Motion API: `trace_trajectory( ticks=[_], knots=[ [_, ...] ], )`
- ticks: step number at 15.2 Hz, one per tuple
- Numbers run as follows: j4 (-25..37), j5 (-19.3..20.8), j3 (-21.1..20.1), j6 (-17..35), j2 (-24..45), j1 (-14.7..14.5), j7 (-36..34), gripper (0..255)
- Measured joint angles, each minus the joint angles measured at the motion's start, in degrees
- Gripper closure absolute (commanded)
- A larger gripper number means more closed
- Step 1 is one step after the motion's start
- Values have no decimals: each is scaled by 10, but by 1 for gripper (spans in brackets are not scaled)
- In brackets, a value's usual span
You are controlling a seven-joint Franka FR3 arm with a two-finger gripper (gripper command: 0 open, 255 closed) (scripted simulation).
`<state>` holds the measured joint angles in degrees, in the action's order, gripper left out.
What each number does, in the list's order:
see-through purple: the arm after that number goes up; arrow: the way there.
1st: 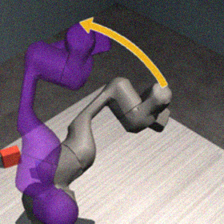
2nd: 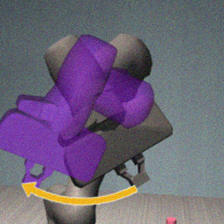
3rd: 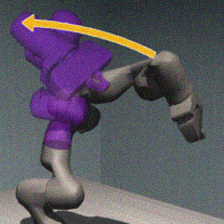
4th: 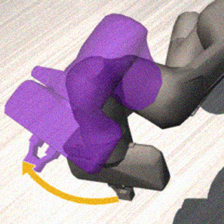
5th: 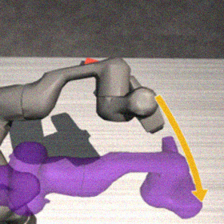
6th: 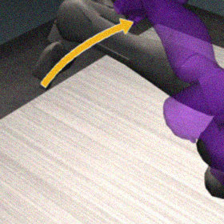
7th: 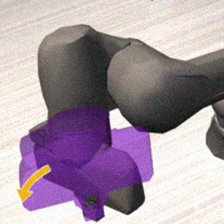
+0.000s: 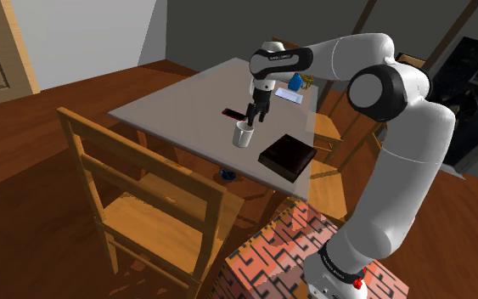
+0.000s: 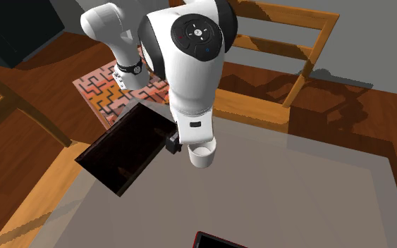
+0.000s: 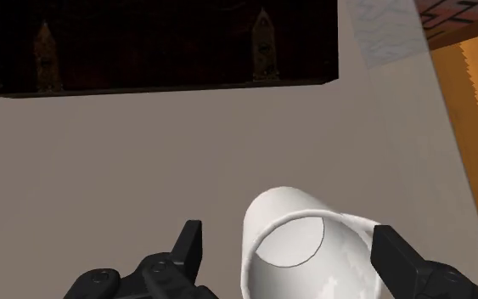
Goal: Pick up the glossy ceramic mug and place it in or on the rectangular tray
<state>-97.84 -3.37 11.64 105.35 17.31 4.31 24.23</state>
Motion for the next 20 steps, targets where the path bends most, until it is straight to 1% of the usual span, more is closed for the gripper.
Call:
trace_trajectory(
  ticks=[3,5,11,17,18,20],
  knots=[
    [91,-14,-3,-23,71,11,13,0],
    [96,-17,-4,-14,87,14,18,0],
    [62,-20,-5,28,95,14,21,0],
    [59,-21,-6,34,98,14,21,0],
    [59,-21,-6,34,98,14,21,255],
    [59,-21,-6,34,98,14,21,255]
  ],
)
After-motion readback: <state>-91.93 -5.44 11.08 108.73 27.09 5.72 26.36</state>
